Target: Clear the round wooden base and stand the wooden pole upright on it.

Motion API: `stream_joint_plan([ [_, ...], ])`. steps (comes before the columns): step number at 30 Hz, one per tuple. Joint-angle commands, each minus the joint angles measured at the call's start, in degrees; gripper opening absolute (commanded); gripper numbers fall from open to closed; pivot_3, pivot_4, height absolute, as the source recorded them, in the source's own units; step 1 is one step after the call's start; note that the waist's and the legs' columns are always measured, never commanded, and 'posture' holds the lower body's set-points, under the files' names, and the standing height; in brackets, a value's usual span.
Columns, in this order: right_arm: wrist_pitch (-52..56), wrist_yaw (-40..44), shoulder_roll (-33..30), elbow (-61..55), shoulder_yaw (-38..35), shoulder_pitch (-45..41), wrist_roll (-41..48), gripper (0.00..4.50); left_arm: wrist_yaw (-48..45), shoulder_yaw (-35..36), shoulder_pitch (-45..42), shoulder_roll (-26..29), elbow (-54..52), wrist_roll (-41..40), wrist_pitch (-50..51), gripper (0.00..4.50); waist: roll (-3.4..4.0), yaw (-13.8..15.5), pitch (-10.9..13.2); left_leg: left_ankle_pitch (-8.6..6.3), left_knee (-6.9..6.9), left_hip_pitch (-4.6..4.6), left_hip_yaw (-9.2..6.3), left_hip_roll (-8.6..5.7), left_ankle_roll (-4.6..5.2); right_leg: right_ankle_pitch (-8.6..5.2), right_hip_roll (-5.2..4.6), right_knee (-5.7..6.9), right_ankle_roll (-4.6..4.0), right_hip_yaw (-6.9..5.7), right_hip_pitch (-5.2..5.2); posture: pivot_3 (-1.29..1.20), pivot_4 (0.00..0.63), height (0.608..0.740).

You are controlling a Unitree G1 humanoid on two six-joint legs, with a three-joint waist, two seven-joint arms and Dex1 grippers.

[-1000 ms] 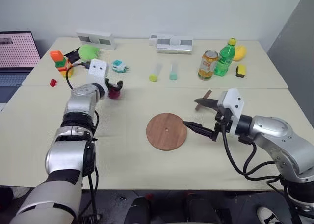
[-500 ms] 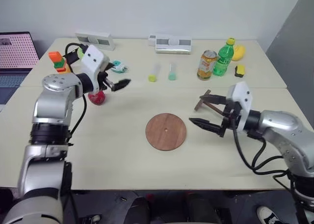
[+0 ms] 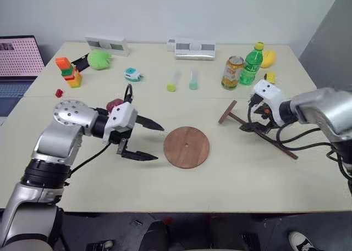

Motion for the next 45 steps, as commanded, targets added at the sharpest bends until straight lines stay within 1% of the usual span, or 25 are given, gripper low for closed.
stream_joint_plan([
  [1,-4.24,2.83,3.35,11.49,5.83,-5.61,-6.93,4.5,-1.23,0.56,-0.26,0.52,-2.76,-1.26,-0.33,4.43,0.0,-0.52,0.0,0.0,0.0,-0.01,0.01,0.0,0.0,0.0,0.0,0.0,0.0,0.01,-0.02,0.0,0.15,0.74],
  [5,-6.11,7.71,5.9,17.82,9.29,-8.3,-10.03,4.5,-0.88,0.59,0.93,0.51,-4.72,-1.46,0.11,4.43,0.02,-0.81,0.01,0.01,0.0,-0.02,0.04,-0.02,-0.01,0.0,-0.03,0.02,0.0,0.05,-0.06,0.0,0.15,0.74],
  [7,-7.24,10.65,6.48,19.16,11.44,-8.75,-11.63,4.5,-0.72,0.7,1.8,0.64,-5.77,-1.69,0.42,4.43,0.02,-0.87,0.01,0.01,0.01,-0.02,0.03,-0.01,-0.02,0.0,-0.02,0.03,0.0,0.04,-0.06,0.0,0.15,0.74],
  [8,-7.73,11.83,6.51,19.19,12.0,-8.69,-12.27,4.12,-0.7,0.74,2.1,0.69,-6.11,-1.79,0.57,4.5,0.02,-0.88,0.01,0.01,0.01,-0.01,0.03,-0.01,-0.02,0.0,-0.02,0.03,0.0,0.05,-0.06,0.0,0.15,0.74],
  [9,-7.8,12.84,6.58,19.32,12.33,-8.72,-12.68,4.01,-0.7,0.79,2.33,0.75,-6.34,-1.81,0.61,4.5,0.02,-0.88,0.01,0.01,0.01,-0.01,0.02,-0.01,-0.01,0.0,-0.02,0.04,0.0,0.05,-0.06,0.0,0.15,0.74],
  [13,-8.43,15.74,6.73,19.95,12.63,-8.54,-14.5,3.04,-0.6,0.85,2.57,0.7,-6.71,-1.63,0.64,4.5,0.02,-0.86,0.01,0.01,0.05,-0.02,0.0,-0.02,-0.01,0.0,-0.03,0.09,0.0,0.03,-0.06,0.0,0.15,0.74],
  [14,-8.34,16.22,6.77,19.65,12.6,-8.28,-14.81,2.9,-0.56,0.85,2.58,0.68,-6.76,-1.55,0.64,4.5,0.02,-0.86,0.01,0.01,0.05,-0.01,0.0,-0.02,-0.01,0.0,-0.03,0.11,0.0,0.04,-0.05,0.0,0.15,0.74],
  [15,-8.26,16.56,6.85,19.44,12.49,-8.08,-15.15,2.51,-0.54,0.85,2.58,0.67,-6.78,-1.5,0.64,4.5,0.02,-0.86,0.01,0.01,0.06,-0.01,0.0,-0.02,-0.01,0.0,-0.03,0.11,0.0,0.03,-0.06,0.0,0.15,0.74],
  [17,-8.11,16.46,7.17,19.41,11.91,-7.45,-15.88,2.13,-0.6,0.75,2.61,0.72,-6.8,-1.26,0.32,4.5,0.02,-0.88,0.01,0.01,0.06,0.0,0.0,-0.01,-0.01,0.0,-0.03,0.14,0.0,0.03,-0.06,0.0,0.15,0.74],
  [21,-6.55,15.87,7.47,18.5,9.69,-6.22,-15.68,1.13,-0.35,0.59,2.71,0.59,-7.22,-1.16,0.42,4.5,0.01,-0.86,0.01,0.01,0.07,0.0,-0.01,-0.01,-0.02,0.0,-0.03,0.15,0.0,0.03,-0.06,0.0,0.15,0.74],
  [22,-5.87,15.39,7.37,17.66,8.81,-5.52,-15.43,0.96,-0.07,0.5,2.82,0.49,-7.45,-1.11,0.67,4.5,0.02,-0.86,0.01,0.01,0.07,0.0,-0.01,-0.01,-0.01,0.0,-0.03,0.15,0.0,0.03,-0.06,0.0,0.15,0.74],
  [23,-4.82,14.61,7.49,16.83,7.39,-4.68,-14.96,0.68,0.21,0.42,3.05,0.42,-7.7,-1.07,0.88,4.5,0.01,-0.85,0.01,0.01,0.07,-0.01,0.0,-0.02,-0.01,0.0,-0.03,0.15,0.0,0.04,-0.06,0.0,0.15,0.74],
  [24,-3.7,13.89,7.66,16.06,5.95,-3.86,-14.52,0.57,0.41,0.31,3.31,0.37,-7.89,-1.04,1.09,4.5,0.01,-0.85,0.01,0.01,0.08,-0.01,-0.02,-0.01,-0.01,0.0,-0.03,0.16,0.0,0.02,-0.05,0.0,0.15,0.74],
  [25,-2.49,13.25,7.79,15.12,4.5,-3.02,-14.09,0.34,0.65,0.19,3.62,0.36,-8.06,-0.96,1.3,4.5,0.01,-0.85,0.01,0.01,0.08,0.0,-0.02,-0.01,-0.01,0.0,-0.03,0.16,0.0,0.02,-0.05,0.0,0.15,0.74],
  [26,-1.05,12.54,8.02,14.07,2.82,-2.19,-13.55,0.26,0.87,0.05,3.96,0.42,-8.11,-0.82,1.42,4.5,0.01,-0.83,0.0,0.01,0.07,-0.01,-0.02,-0.01,-0.01,0.0,-0.03,0.17,0.0,0.02,-0.05,0.0,0.15,0.74],
  [28,0.7,9.71,9.02,10.61,-3.5,0.51,-11.91,0.26,2.06,0.02,4.57,-0.06,-7.75,-0.44,1.4,4.5,0.01,-0.81,0.0,0.01,0.07,0.0,-0.02,-0.01,-0.01,0.0,-0.03,0.17,0.0,0.02,-0.04,0.0,0.15,0.74],
  [30,2.08,7.79,9.86,8.17,-7.37,2.16,-10.97,0.26,2.86,0.26,4.87,-0.37,-7.56,-0.49,1.39,4.5,0.01,-0.74,0.0,0.0,0.08,-0.01,-0.05,-0.01,0.0,0.0,-0.02,0.19,0.0,0.0,-0.04,0.0,0.15,0.74],
  [31,1.75,5.75,11.48,5.95,-12.42,3.37,-9.85,0.26,4.05,0.79,5.13,-0.91,-7.54,-1.09,2.29,4.5,0.0,-0.72,0.0,0.0,0.09,-0.01,-0.04,-0.01,0.0,0.0,-0.02,0.21,0.0,0.01,-0.04,0.0,0.15,0.74],
  [34,-8.64,2.51,15.57,-4.78,-26.79,8.64,-5.05,0.26,6.93,2.64,6.85,-2.11,-7.79,-3.05,4.4,4.5,0.0,-0.81,0.0,0.0,0.12,0.0,-0.04,0.0,0.01,0.0,-0.01,0.29,0.0,0.03,-0.04,0.0,0.15,0.74],
  [36,-11.14,0.23,19.26,-10.89,-33.41,11.43,-1.96,0.26,7.35,3.29,8.56,-1.84,-8.13,-3.38,4.3,4.5,0.01,-1.1,0.01,-0.01,0.11,0.01,0.0,0.03,0.02,0.0,0.0,0.35,0.0,0.06,-0.07,0.0,0.15,0.74],
  [39,-17.07,-3.7,26.17,-19.4,-37.9,15.35,1.73,0.26,8.05,4.06,10.31,-0.97,-8.83,-3.79,5.24,4.5,0.01,-0.99,0.0,0.0,0.09,0.04,-0.04,0.05,0.02,0.0,0.01,0.46,0.0,0.01,-0.09,0.0,0.15,0.74],
  [41,-21.59,-7.55,34.74,-25.46,-39.26,17.81,5.54,0.26,8.48,5.22,11.35,0.0,-10.29,-4.83,6.72,4.5,-0.09,-0.93,-0.06,0.01,0.08,0.05,-0.03,0.02,0.02,-0.01,0.0,0.54,0.01,0.04,-0.11,0.0,0.15,0.74],
  [42,-23.01,-8.73,38.39,-27.4,-39.23,18.89,7.27,0.26,8.61,5.77,11.61,0.47,-10.94,-5.43,7.41,4.5,-0.06,-1.07,-0.04,0.02,0.09,0.07,-0.08,0.1,0.04,-0.01,0.05,0.57,0.01,0.0,-0.11,0.0,0.15,0.74],
  [43,-23.95,-9.14,40.74,-28.66,-38.06,19.95,8.06,0.26,8.59,6.29,11.67,1.01,-11.32,-6.0,7.97,4.5,0.01,-1.06,0.0,0.02,0.08,0.1,-0.08,0.12,0.04,-0.01,0.07,0.65,0.01,0.01,-0.11,0.0,0.15,0.74],
  [45,-26.09,-9.85,43.73,-29.64,-35.81,21.56,8.68,0.26,8.3,7.01,11.6,1.86,-11.59,-6.68,8.64,4.5,0.01,-0.99,0.0,0.05,0.07,0.09,-0.07,0.1,0.03,-0.01,0.07,0.73,0.0,0.03,-0.17,0.0,0.15,0.74],
])
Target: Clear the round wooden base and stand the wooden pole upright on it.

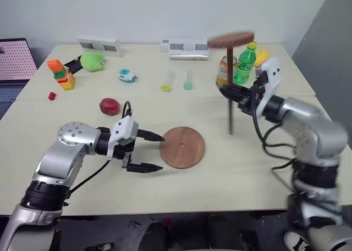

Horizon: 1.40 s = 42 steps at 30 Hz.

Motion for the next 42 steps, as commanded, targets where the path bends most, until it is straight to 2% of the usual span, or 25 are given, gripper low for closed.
stream_joint_plan([
  [1,-6.29,-1.84,3.61,-4.55,3.53,1.8,2.31,0.26,-0.29,3.5,-0.28,2.53,-2.54,-2.46,1.28,4.5,0.02,0.06,0.01,0.0,0.01,0.02,-0.01,-0.03,-0.01,0.0,0.0,0.02,0.0,0.01,0.01,0.0,0.15,0.74],
  [4,-15.1,-2.06,6.45,-1.77,10.86,5.1,-1.93,0.26,-1.43,4.16,-0.22,4.58,-2.16,-2.49,1.29,4.5,0.0,0.32,0.0,0.03,0.02,0.06,-0.02,-0.08,-0.05,0.0,-0.03,-0.01,0.0,0.0,0.06,0.0,0.15,0.74],
  [8,-26.17,-2.1,7.57,4.21,16.79,7.83,-7.44,0.26,-2.5,3.9,0.06,5.91,-1.52,-1.76,0.39,4.5,0.02,0.15,0.01,0.03,-0.03,0.14,0.03,-0.05,-0.04,-0.01,0.0,0.0,-0.01,0.03,0.06,0.0,0.15,0.74],
  [16,-39.19,-1.85,7.77,12.74,20.87,9.63,-11.94,0.26,-2.39,3.59,0.32,5.63,-2.15,-1.67,0.3,4.5,0.02,0.15,0.01,0.03,-0.02,0.14,0.03,-0.05,-0.05,-0.02,0.01,0.0,-0.02,0.03,0.05,0.0,0.15,0.74],
  [27,-41.44,-0.71,7.25,14.98,24.09,11.56,-12.2,0.26,-2.97,3.27,-0.37,5.67,-1.44,-1.06,-0.48,4.5,0.01,0.17,0.01,0.03,-0.03,0.16,0.02,-0.04,-0.05,-0.02,0.02,0.01,-0.03,0.03,0.07,0.0,0.15,0.74],
  [42,-40.96,-0.48,4.75,16.13,22.85,12.6,-12.44,0.26,-2.84,3.74,0.59,5.71,-2.16,-1.21,-0.64,4.5,0.01,0.22,0.0,0.02,-0.04,0.27,0.02,-0.04,-0.04,-0.02,0.02,-0.01,-0.03,0.03,0.18,0.0,0.15,0.74],
])
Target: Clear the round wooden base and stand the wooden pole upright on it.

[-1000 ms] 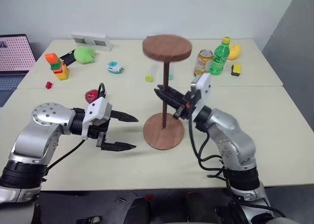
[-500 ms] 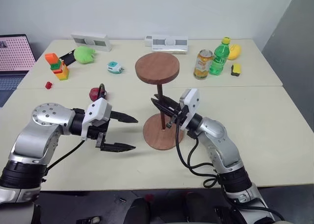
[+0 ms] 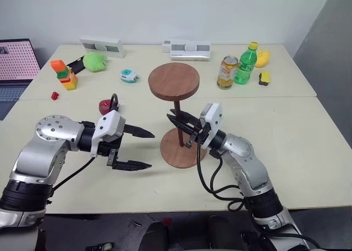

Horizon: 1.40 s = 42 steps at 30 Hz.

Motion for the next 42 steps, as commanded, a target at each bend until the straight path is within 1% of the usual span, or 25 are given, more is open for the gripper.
stream_joint_plan([
  [1,0.74,-0.02,-1.38,0.54,-0.86,1.04,0.07,0.26,0.1,0.77,0.37,0.74,-1.4,-0.51,-0.34,4.5,0.0,0.03,0.0,0.0,0.0,0.01,0.0,0.0,0.0,0.0,0.0,0.0,0.0,0.0,0.01,0.0,0.15,0.74],
  [16,1.51,0.16,-2.87,-0.07,0.59,2.3,0.17,0.26,-0.52,0.17,-0.43,0.77,-0.7,-0.01,-0.71,4.5,0.0,0.16,0.0,0.0,-0.02,0.18,-0.01,0.0,0.0,-0.01,0.0,-0.03,0.0,-0.01,0.21,0.0,0.15,0.74],
  [35,-0.06,-0.96,-0.06,2.11,2.09,0.89,-1.16,0.26,-0.5,0.05,-0.44,0.76,-1.12,-0.19,-0.21,4.5,0.01,0.15,0.01,0.0,-0.05,0.21,-0.02,0.01,0.01,-0.03,0.01,-0.04,-0.03,-0.01,0.23,0.0,0.15,0.74],
  [42,-0.56,0.02,-1.18,2.29,2.09,2.24,-1.43,0.26,-0.45,-0.06,-0.53,0.7,-1.14,-0.19,-0.07,4.5,0.01,0.15,0.01,0.0,-0.05,0.22,-0.02,0.01,0.0,-0.03,0.01,-0.04,-0.03,-0.01,0.23,0.0,0.15,0.74],
])
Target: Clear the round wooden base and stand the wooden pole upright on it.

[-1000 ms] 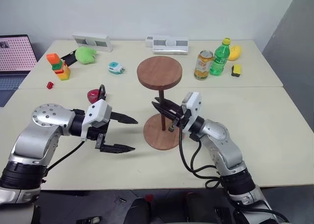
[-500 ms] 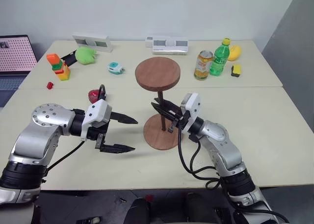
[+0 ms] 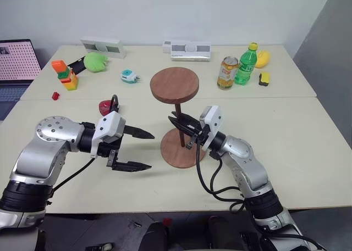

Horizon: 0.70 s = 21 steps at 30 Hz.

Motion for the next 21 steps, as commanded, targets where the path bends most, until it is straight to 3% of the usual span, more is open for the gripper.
stream_joint_plan([
  [1,0.1,1.02,-1.22,0.63,1.06,2.24,-0.77,0.26,-0.18,-0.01,-0.84,0.67,-1.17,-0.27,-0.07,4.5,0.0,0.0,0.0,0.0,0.0,0.0,0.0,0.0,0.0,0.0,0.0,0.0,0.0,0.0,0.01,0.0,0.15,0.74],
  [21,-2.49,1.83,-3.24,2.37,3.28,4.13,-2.58,0.26,-0.3,0.08,-0.96,0.63,-0.37,-0.22,-0.22,4.5,-0.01,0.1,-0.01,0.0,-0.05,0.13,0.01,-0.01,0.0,-0.01,0.0,-0.06,0.01,0.01,0.12,0.0,0.15,0.74],
])
